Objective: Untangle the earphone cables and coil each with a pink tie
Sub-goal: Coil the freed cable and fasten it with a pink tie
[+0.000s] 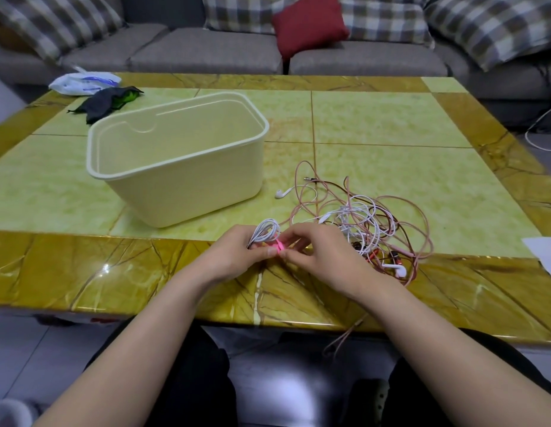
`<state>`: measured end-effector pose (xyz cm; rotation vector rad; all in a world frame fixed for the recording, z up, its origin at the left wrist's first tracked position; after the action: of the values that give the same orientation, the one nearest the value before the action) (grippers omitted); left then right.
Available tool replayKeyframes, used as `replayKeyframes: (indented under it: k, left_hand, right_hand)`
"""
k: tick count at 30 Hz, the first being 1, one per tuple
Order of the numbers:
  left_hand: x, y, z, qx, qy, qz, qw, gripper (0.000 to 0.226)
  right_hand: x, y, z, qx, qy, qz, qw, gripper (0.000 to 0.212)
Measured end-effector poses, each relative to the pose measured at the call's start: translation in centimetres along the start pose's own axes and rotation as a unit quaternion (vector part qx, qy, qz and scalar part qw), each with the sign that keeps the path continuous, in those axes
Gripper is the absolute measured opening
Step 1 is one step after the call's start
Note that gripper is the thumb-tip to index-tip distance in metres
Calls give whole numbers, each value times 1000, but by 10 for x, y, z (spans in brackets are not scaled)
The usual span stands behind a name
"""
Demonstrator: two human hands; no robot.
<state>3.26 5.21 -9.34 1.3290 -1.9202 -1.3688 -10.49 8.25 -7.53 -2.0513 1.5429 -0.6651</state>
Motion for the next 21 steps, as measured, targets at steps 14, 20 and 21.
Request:
replayKeyframes:
  k: [14, 20, 21]
  left_hand:
    - [-6, 2, 1, -26, -6, -9, 1000, 11]
    - [-4, -1, 1, -4, -15, 0, 1000, 23]
    - [-3, 0, 1, 0, -14, 1, 1000, 20]
  right_hand:
    - [0, -2, -1, 27, -7, -19, 999, 21]
    - [0, 2, -2, 48, -18, 2, 999, 19]
    - [0, 2, -2, 49, -16, 7, 999, 18]
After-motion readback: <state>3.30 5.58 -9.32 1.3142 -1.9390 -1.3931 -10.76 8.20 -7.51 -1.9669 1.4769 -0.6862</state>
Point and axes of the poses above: each hand's wrist, its own x-axis towards the middle knuckle, its own z-axis out of the palm, y = z × x, the point moved 5 cm from there along x, towards the middle knuckle, and after that the axes turned 5 degrees about -x, right-handed, at the moved point
